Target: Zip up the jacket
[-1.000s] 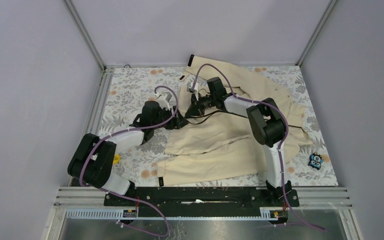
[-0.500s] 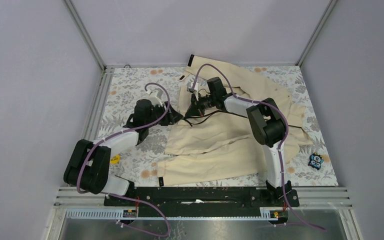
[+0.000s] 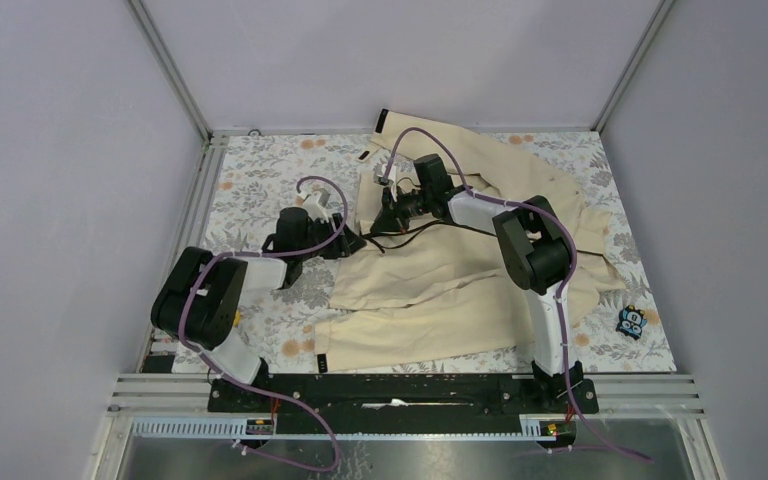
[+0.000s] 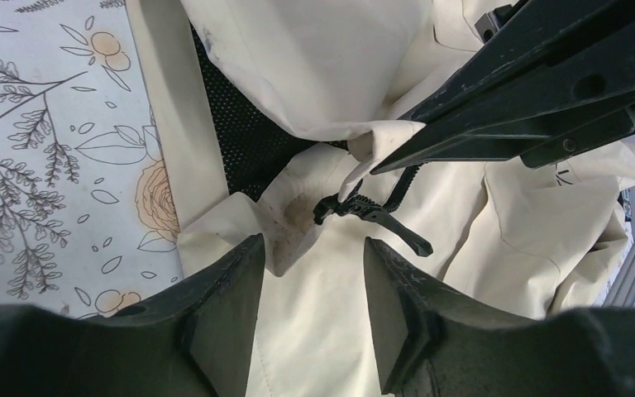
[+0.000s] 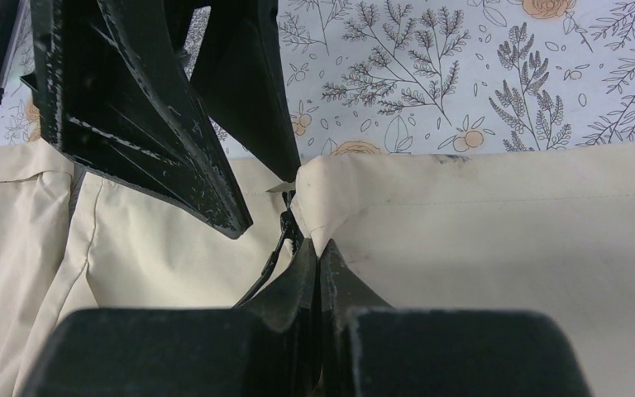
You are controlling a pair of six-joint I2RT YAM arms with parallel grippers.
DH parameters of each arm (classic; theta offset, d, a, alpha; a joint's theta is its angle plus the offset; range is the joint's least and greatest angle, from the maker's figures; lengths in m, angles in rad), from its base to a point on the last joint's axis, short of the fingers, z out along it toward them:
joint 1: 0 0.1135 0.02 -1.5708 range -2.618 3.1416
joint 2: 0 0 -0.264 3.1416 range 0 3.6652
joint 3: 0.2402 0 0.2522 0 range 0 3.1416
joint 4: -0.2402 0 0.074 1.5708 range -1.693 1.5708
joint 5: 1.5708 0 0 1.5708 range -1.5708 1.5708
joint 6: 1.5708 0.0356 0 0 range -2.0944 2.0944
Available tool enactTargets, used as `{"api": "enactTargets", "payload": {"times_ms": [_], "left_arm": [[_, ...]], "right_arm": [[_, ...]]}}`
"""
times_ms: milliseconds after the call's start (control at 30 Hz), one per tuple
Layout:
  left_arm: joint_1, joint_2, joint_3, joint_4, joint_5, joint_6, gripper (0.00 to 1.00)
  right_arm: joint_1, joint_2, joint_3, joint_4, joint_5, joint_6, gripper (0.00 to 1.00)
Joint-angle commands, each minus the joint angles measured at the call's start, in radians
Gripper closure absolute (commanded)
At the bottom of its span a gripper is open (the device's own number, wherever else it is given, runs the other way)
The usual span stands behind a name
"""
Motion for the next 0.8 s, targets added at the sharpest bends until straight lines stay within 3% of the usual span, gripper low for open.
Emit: {"api": "enactTargets", "payload": {"times_ms": [0,100,467,767], "left_arm": [[0.001,0.03,-0.006,0.149,0.04,0.007,0.5],[0.001,0.048,-0.021,0.173,0.044,0.013,0.52],[0.001,0.095,-0.049,0.283,0.084,0.008,0.88],[-0.019,0.122,-0.067,0.428,0.107,0.032,1.0]], "right_arm": [[0.009,-0.03,0.026,0.012,-0.038,0.0,1.0],[0.009,-0.03,0.025,0.012,-0.038,0.0,1.0],[0.009,-0.027,0.026,0.012,-0.053,0.002,1.0],[0.01,-0.024,0.03,0.012,-0.08,0.002,1.0]]}}
